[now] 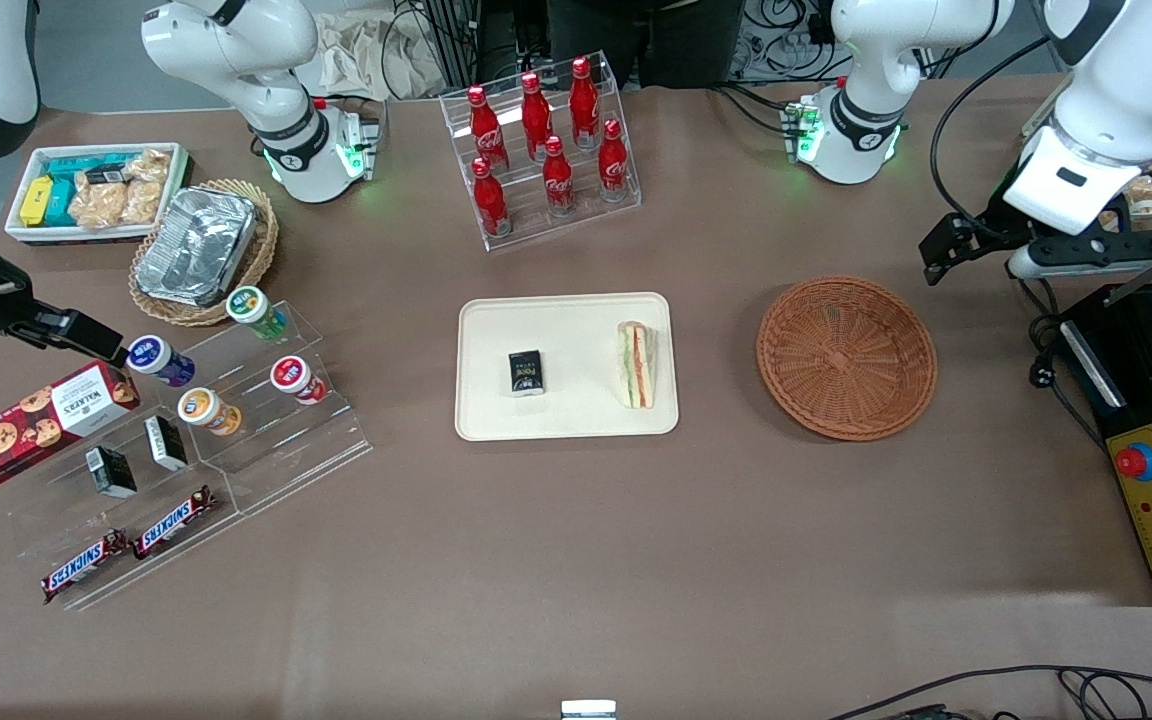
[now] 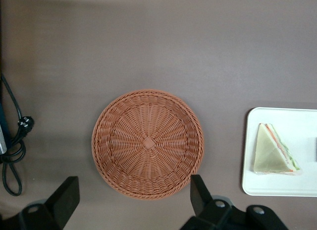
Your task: Place sandwich from basket to tray
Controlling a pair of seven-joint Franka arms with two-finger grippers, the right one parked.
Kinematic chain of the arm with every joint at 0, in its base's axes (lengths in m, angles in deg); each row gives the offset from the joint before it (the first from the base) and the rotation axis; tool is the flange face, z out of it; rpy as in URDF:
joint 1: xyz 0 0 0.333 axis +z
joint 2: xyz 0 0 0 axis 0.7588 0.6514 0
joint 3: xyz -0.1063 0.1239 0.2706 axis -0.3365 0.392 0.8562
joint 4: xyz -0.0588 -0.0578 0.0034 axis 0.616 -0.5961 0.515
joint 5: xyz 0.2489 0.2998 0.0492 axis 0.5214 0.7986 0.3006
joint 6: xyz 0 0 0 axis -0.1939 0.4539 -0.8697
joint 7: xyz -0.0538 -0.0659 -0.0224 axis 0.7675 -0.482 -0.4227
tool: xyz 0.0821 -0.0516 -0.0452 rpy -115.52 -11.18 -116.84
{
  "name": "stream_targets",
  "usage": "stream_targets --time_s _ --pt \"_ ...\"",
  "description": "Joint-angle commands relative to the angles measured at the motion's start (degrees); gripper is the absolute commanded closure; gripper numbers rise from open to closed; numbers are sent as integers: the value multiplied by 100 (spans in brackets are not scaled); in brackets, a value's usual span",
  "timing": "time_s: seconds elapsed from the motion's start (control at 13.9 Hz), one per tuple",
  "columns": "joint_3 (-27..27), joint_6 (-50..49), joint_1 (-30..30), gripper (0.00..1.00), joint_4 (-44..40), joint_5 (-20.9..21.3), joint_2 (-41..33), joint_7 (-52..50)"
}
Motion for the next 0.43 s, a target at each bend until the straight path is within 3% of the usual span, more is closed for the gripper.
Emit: stream_targets --time_s 0.0,0.14,0.36 --pt "65 14 -118 1 -748 -64 698 92" --pt "65 -48 -127 1 -1400 -37 1191 66" --pt "48 -83 -136 1 -1394 331 1202 75"
